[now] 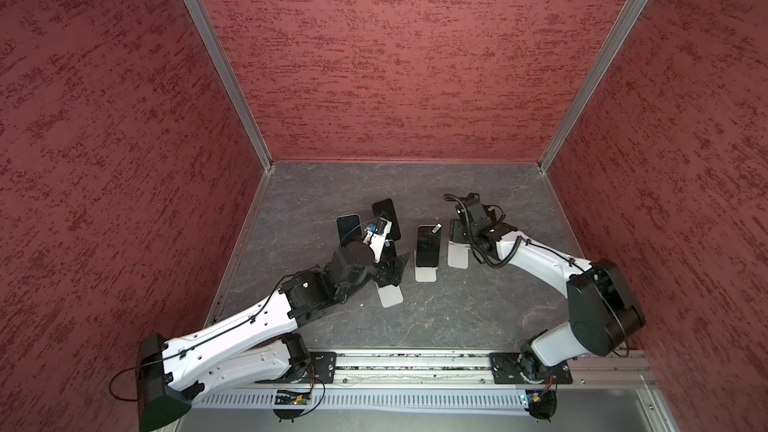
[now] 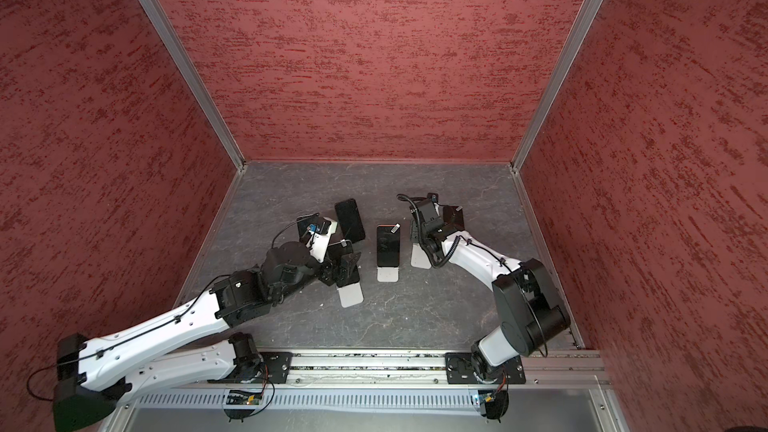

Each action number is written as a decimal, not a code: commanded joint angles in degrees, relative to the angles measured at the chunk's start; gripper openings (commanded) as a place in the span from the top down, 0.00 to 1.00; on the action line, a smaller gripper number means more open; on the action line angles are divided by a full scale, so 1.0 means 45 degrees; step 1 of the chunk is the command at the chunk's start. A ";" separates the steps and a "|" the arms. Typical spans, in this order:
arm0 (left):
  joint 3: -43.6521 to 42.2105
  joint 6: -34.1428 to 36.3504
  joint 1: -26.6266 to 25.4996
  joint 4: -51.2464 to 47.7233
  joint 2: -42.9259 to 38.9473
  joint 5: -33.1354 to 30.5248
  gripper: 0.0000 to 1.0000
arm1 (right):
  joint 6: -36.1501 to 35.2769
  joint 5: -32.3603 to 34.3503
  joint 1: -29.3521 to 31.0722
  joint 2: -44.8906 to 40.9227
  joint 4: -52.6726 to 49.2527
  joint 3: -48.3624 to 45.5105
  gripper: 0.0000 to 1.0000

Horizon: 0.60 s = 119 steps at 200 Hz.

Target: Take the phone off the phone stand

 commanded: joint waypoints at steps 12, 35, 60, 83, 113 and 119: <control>-0.0132 0.0065 -0.0060 -0.0069 -0.0322 -0.0298 0.00 | -0.1315 -0.0290 0.0088 0.0615 0.0823 0.1289 0.45; -0.0092 0.0045 -0.0065 -0.0121 -0.0326 -0.0421 0.00 | -0.2227 -0.0454 -0.0101 0.1321 0.0940 0.2223 0.45; -0.0063 0.0012 -0.0063 -0.0122 -0.0258 -0.0468 0.00 | -0.3028 -0.0731 -0.0443 0.2166 0.0882 0.3443 0.45; -0.0026 0.0025 -0.0082 -0.0163 -0.0172 -0.0527 0.00 | -0.3442 -0.1165 -0.0926 0.2917 0.0764 0.4618 0.45; 0.0188 0.0045 -0.0096 -0.0360 0.0019 -0.0629 0.00 | -0.3851 -0.1588 -0.1538 0.3834 0.0649 0.5879 0.45; 0.0251 0.0045 -0.0094 -0.0439 0.0062 -0.0659 0.00 | -0.3919 -0.1665 -0.1665 0.3986 0.0612 0.6095 0.45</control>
